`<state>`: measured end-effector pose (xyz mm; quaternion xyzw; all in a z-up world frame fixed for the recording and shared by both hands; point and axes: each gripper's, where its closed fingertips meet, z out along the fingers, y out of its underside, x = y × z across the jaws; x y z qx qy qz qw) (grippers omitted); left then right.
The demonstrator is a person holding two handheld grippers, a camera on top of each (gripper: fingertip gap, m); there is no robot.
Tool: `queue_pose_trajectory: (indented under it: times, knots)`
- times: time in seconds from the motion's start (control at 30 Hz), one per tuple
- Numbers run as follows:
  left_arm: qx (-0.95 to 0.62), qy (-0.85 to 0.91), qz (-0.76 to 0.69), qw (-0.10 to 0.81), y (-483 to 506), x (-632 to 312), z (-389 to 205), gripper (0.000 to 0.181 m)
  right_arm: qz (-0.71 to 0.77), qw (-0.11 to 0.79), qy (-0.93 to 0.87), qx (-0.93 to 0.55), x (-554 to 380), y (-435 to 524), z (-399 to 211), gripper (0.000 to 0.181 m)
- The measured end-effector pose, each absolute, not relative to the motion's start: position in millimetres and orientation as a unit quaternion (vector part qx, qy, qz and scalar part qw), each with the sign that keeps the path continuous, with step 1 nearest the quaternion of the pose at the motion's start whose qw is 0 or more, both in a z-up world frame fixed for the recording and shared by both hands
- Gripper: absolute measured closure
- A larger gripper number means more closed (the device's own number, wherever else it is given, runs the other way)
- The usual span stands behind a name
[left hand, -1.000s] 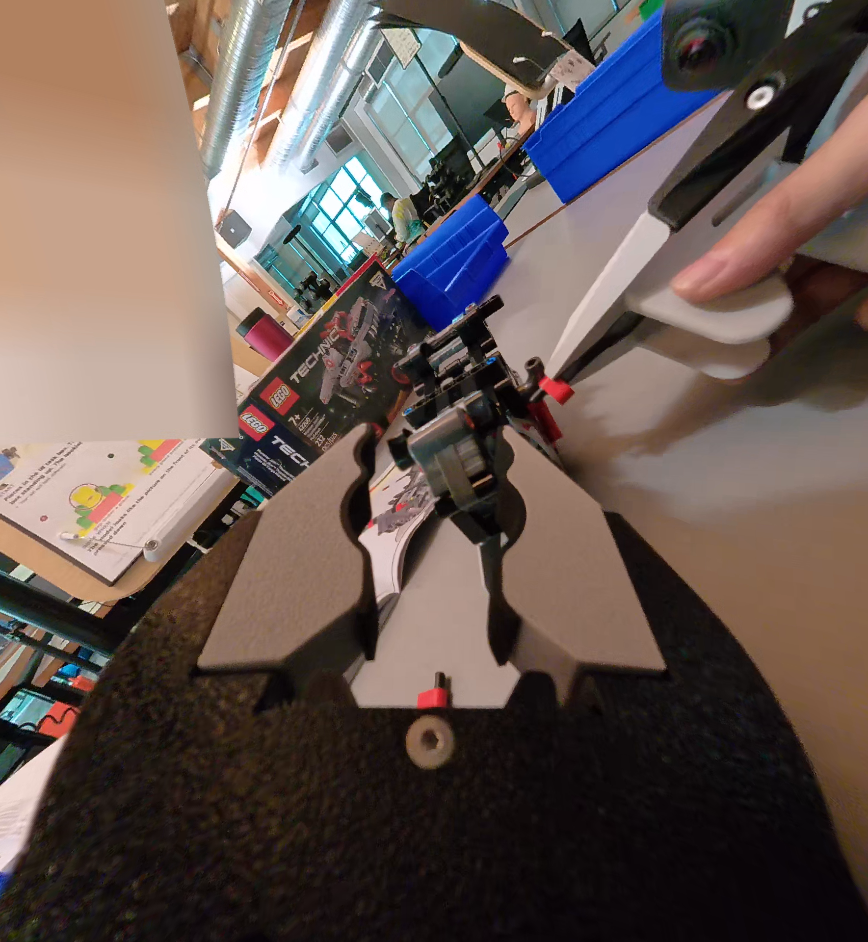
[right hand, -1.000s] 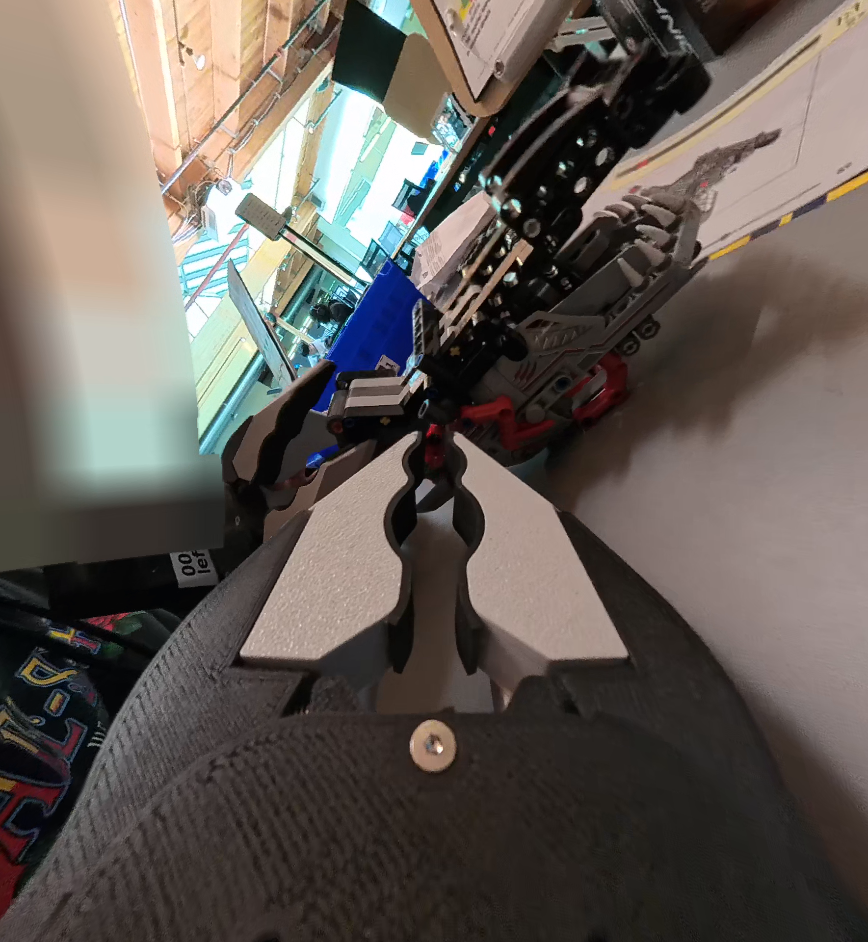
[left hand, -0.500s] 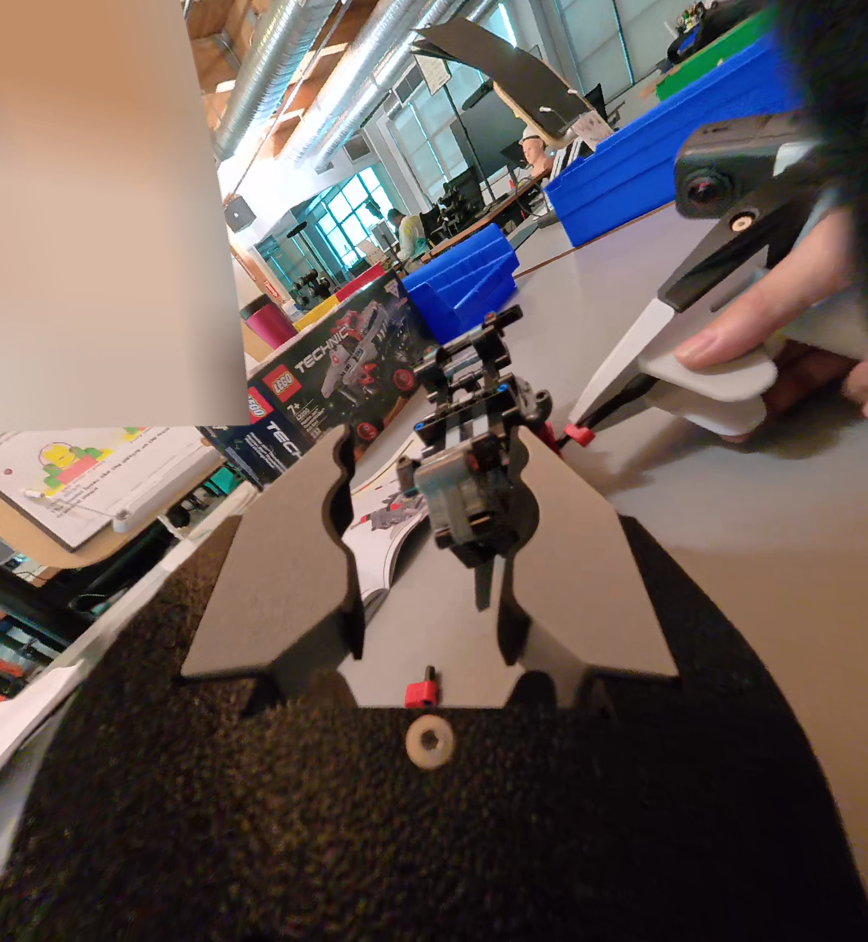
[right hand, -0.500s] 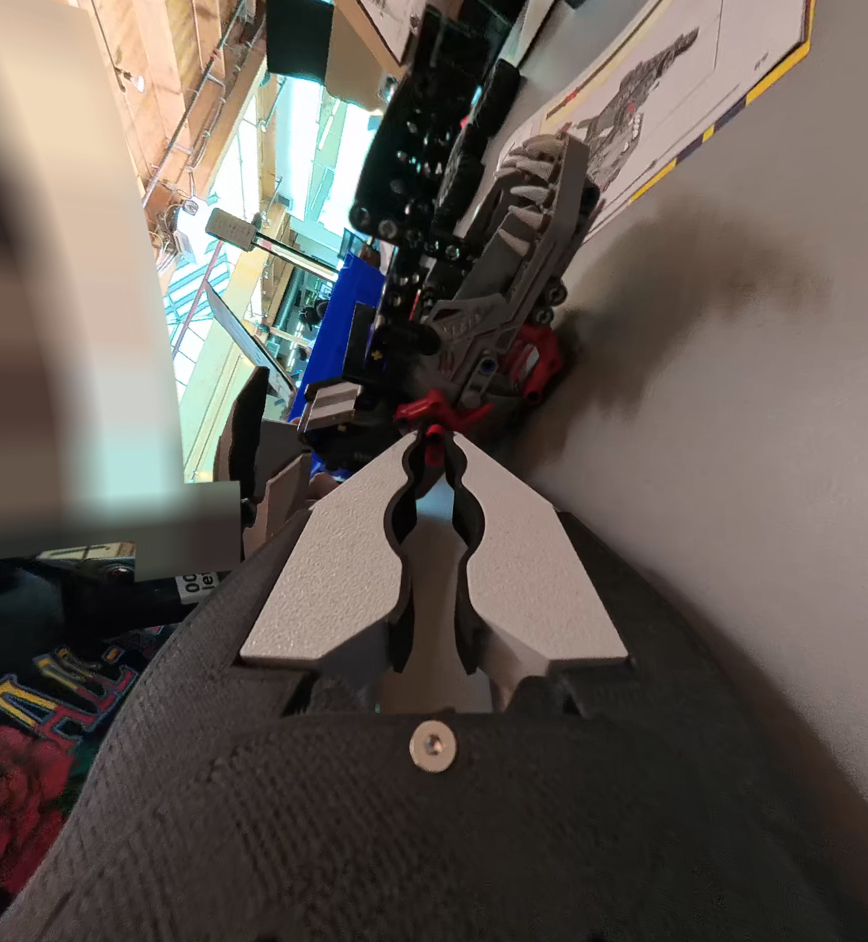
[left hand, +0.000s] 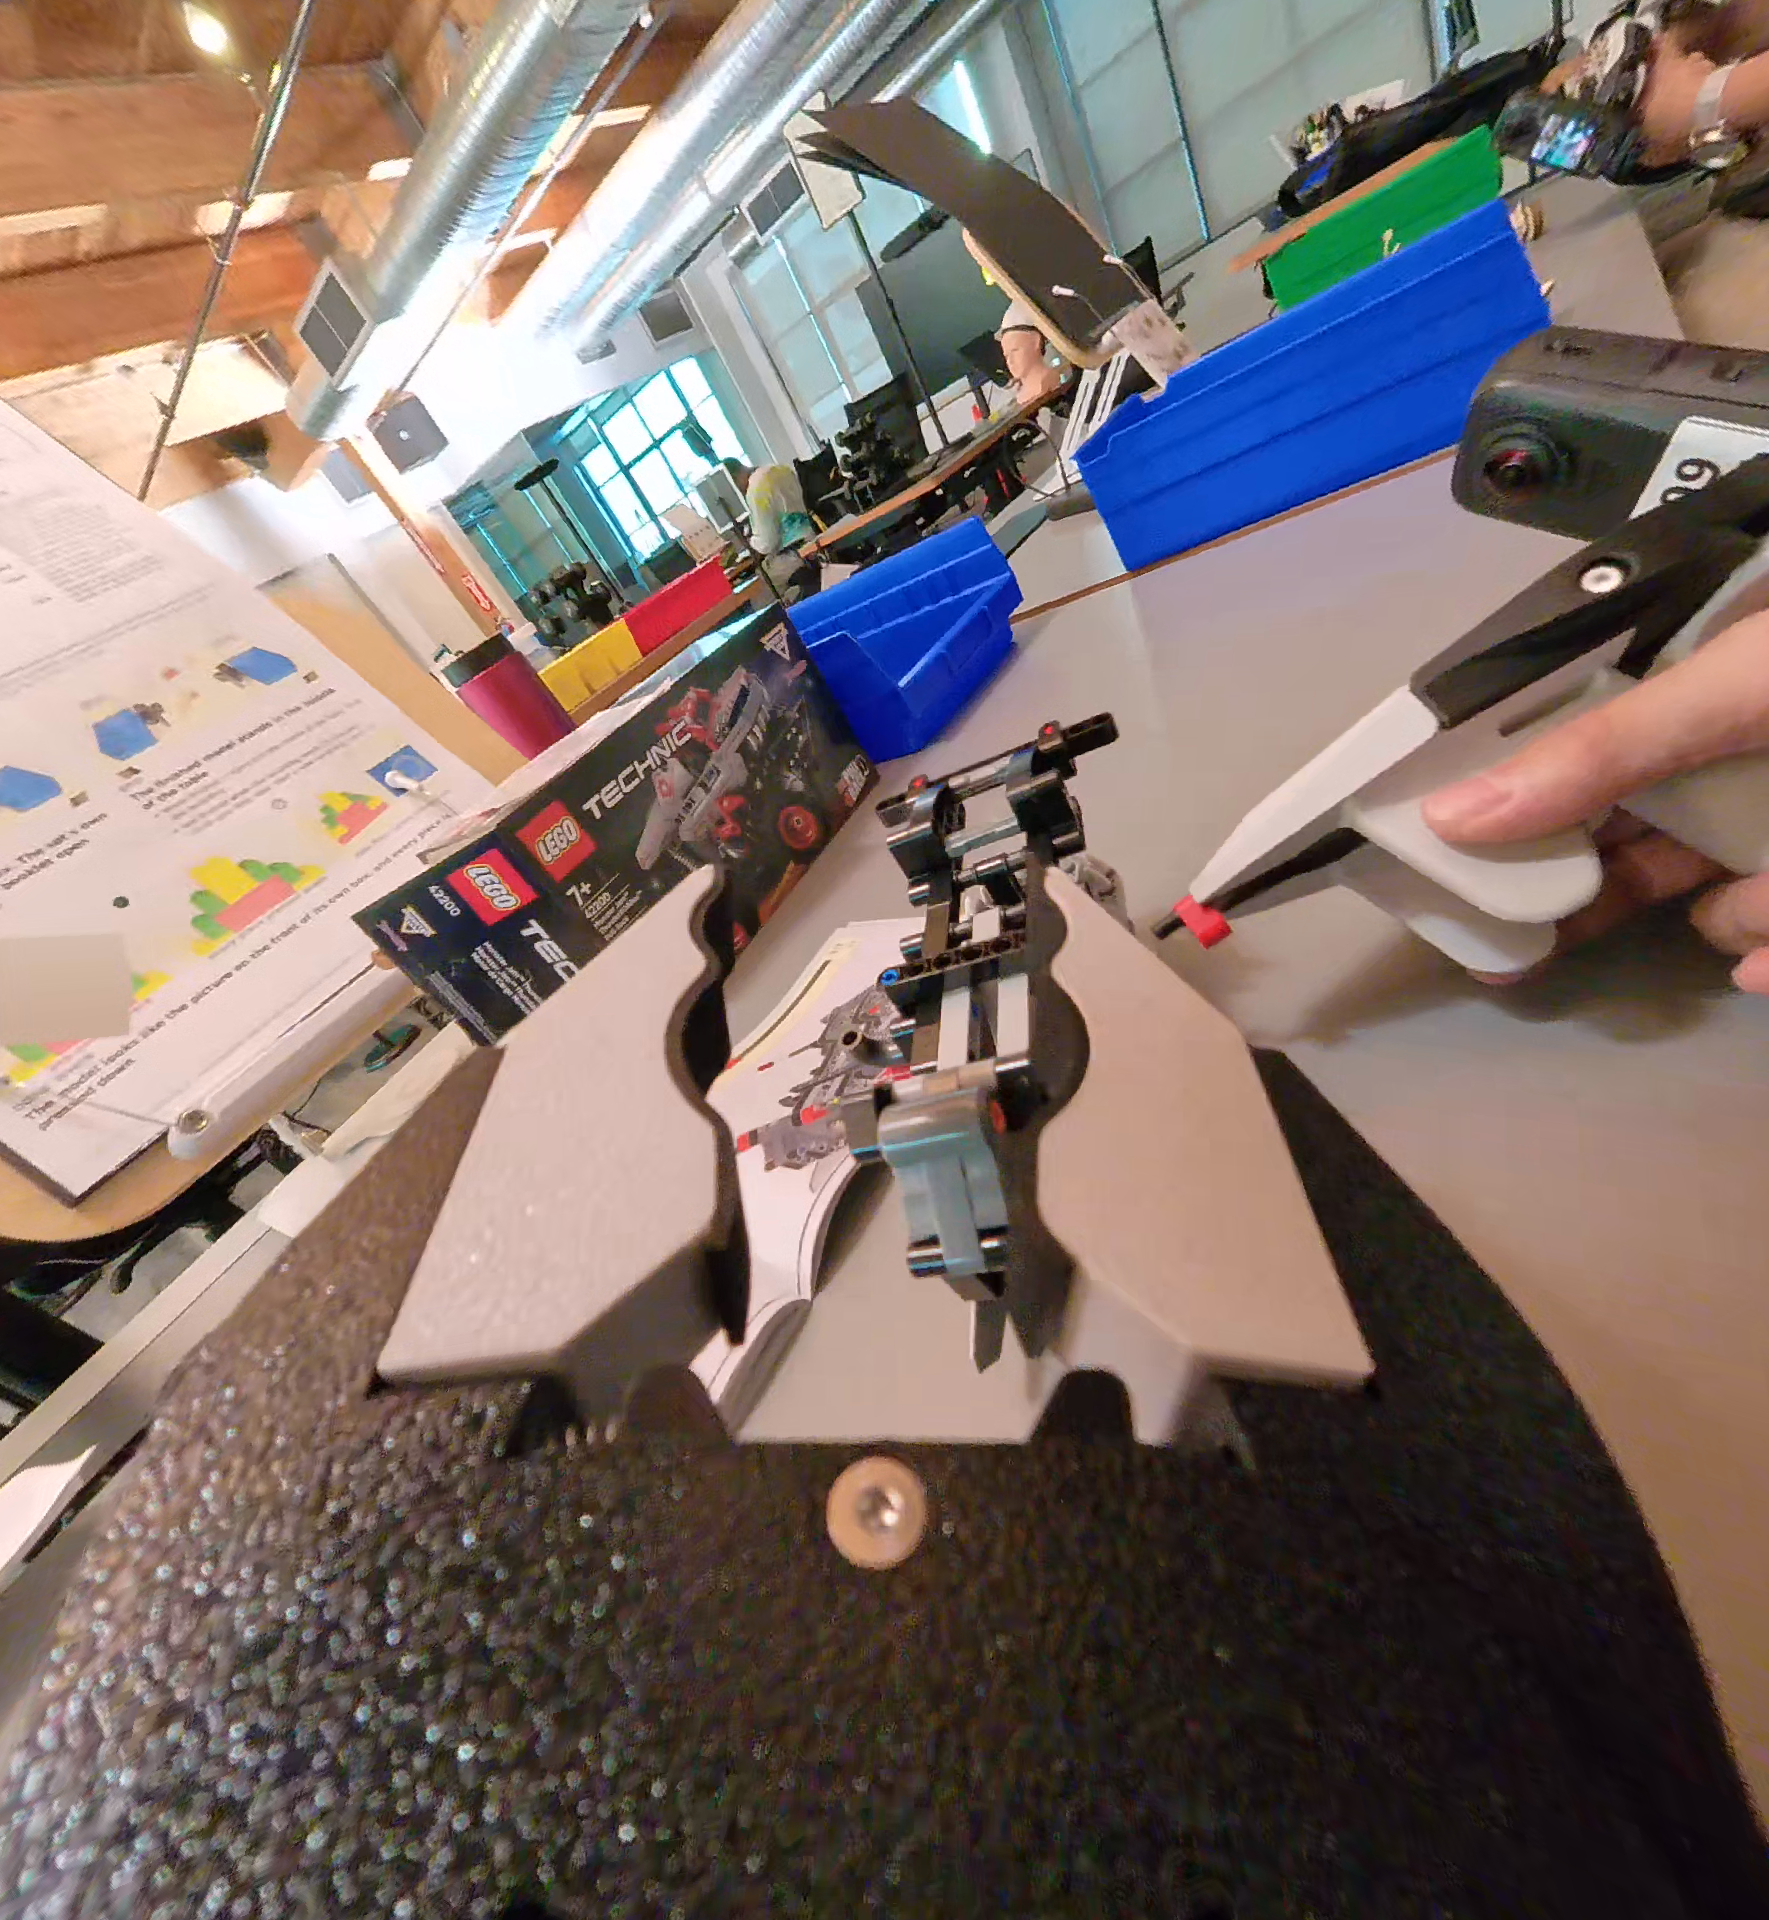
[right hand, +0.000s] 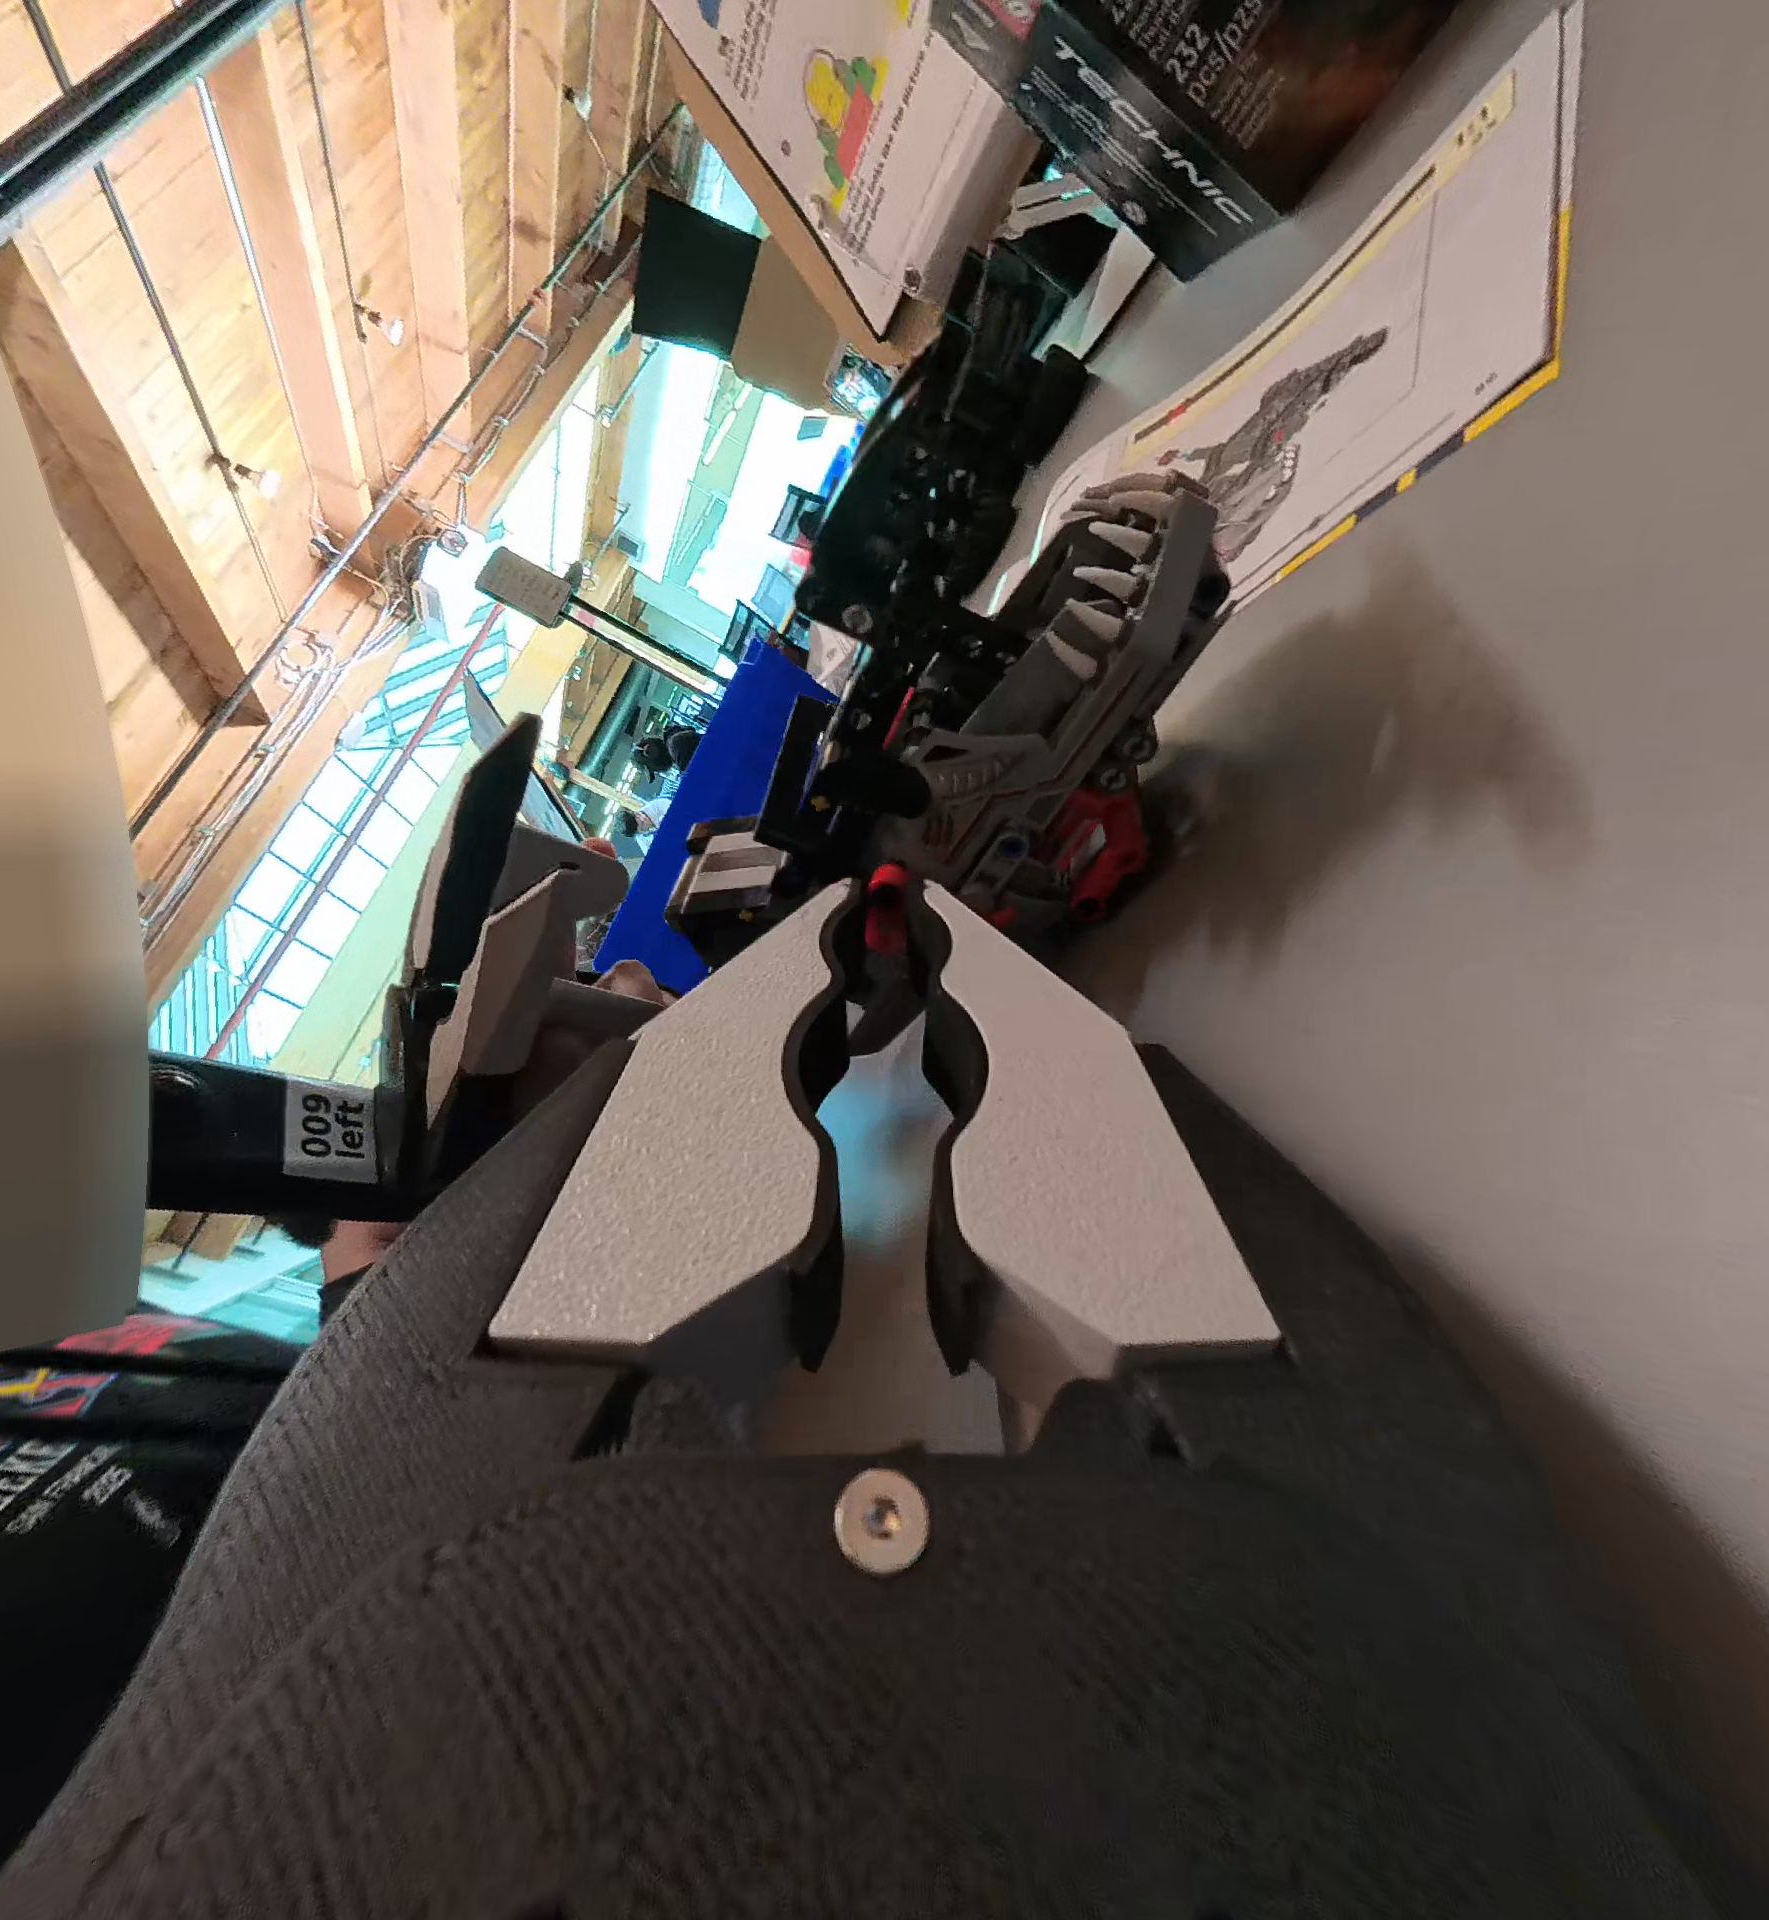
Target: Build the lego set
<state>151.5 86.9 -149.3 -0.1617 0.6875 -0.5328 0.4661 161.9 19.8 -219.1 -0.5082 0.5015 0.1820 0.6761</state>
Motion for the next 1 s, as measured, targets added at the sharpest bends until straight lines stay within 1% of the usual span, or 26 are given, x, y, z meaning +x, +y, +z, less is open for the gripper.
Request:
queue_pose_trajectory:
  times: [0.13, 0.27, 0.4, 0.5, 0.57, 0.7, 0.8, 1.0]
  knots:
    - [-0.167, 0.677, -0.518, 0.496, 94.3, 151.7, -148.7, 0.130, 0.170, 0.698, 0.477, -0.506, 157.5, 18.0, -210.2, 0.176]
    - [-0.175, 0.648, -0.537, 0.512, 91.7, 150.1, -146.0, 0.134, 0.160, 0.705, 0.465, -0.511, 155.3, 19.0, -206.9, 0.176]
    - [-0.125, 0.634, -0.527, 0.552, 80.4, 140.5, -145.4, 0.137, 0.158, 0.714, 0.457, -0.507, 154.2, 17.8, -203.7, 0.176]
    - [-0.073, 0.611, -0.507, 0.604, 76.1, 129.7, -137.2, 0.148, 0.154, 0.722, 0.438, -0.513, 149.5, 19.4, -199.6, 0.176]
    - [-0.033, 0.594, -0.490, 0.638, 72.3, 122.4, -133.0, 0.164, 0.150, 0.724, 0.435, -0.515, 149.1, 20.1, -198.6, 0.176]
    - [0.019, 0.603, -0.439, 0.666, 61.8, 116.4, -141.0, 0.180, 0.145, 0.723, 0.431, -0.520, 148.3, 21.7, -198.4, 0.176]
    - [0.040, 0.609, -0.428, 0.667, 55.1, 113.1, -145.1, 0.181, 0.148, 0.722, 0.428, -0.522, 147.4, 22.9, -198.4, 0.176]
    - [0.036, 0.625, -0.416, 0.660, 56.3, 116.8, -152.0, 0.181, 0.149, 0.723, 0.423, -0.526, 145.4, 24.5, -197.9, 0.176]
